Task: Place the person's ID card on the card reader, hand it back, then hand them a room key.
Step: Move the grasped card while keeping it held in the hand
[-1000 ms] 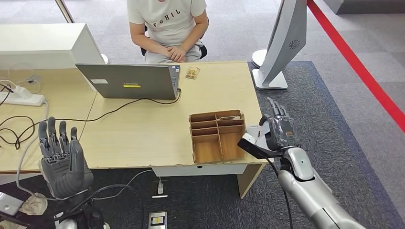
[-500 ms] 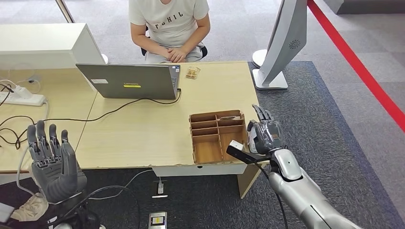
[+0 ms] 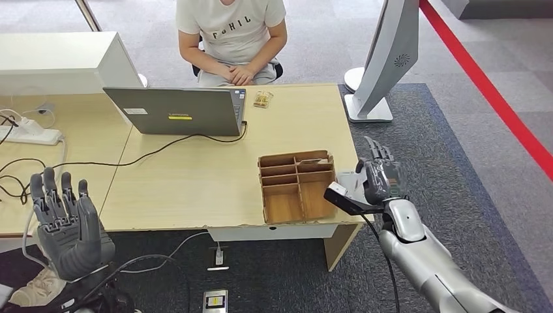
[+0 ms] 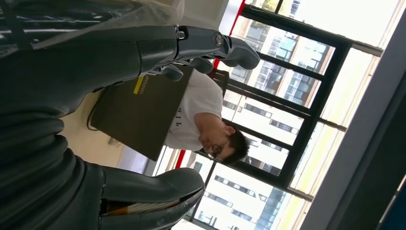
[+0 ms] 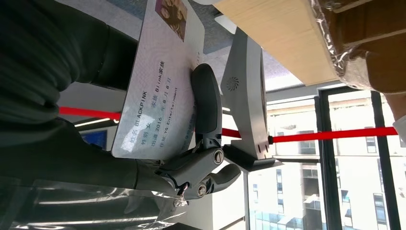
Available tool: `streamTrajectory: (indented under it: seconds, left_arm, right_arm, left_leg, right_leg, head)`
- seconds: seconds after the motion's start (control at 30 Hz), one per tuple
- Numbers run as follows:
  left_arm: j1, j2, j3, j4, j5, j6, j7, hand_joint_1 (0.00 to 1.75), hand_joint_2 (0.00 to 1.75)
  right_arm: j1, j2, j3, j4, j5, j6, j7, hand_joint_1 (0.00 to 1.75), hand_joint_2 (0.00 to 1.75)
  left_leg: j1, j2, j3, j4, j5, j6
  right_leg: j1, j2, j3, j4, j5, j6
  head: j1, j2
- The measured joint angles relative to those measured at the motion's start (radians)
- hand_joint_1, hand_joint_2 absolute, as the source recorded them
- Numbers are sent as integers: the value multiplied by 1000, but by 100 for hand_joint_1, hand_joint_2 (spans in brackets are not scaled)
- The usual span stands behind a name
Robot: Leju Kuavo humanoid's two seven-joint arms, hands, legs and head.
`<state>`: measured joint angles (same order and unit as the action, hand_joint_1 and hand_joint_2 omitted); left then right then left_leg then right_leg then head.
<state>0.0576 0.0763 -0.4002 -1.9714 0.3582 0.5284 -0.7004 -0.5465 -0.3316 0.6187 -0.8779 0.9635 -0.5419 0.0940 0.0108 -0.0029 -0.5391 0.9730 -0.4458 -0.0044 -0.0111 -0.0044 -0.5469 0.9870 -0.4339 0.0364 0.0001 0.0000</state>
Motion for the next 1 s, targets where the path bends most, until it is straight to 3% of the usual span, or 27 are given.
streamTrajectory:
  seconds: [1.0]
  left_arm:
    - [-5,16,-1,-16,17,51,0,0,175]
  right_arm:
    - [62,12,6,72,12,14,-6,175,175]
  left_leg:
    - [0,0,0,0,0,0]
  right_leg:
    - [0,0,0,0,0,0]
  head:
    - [0,0]
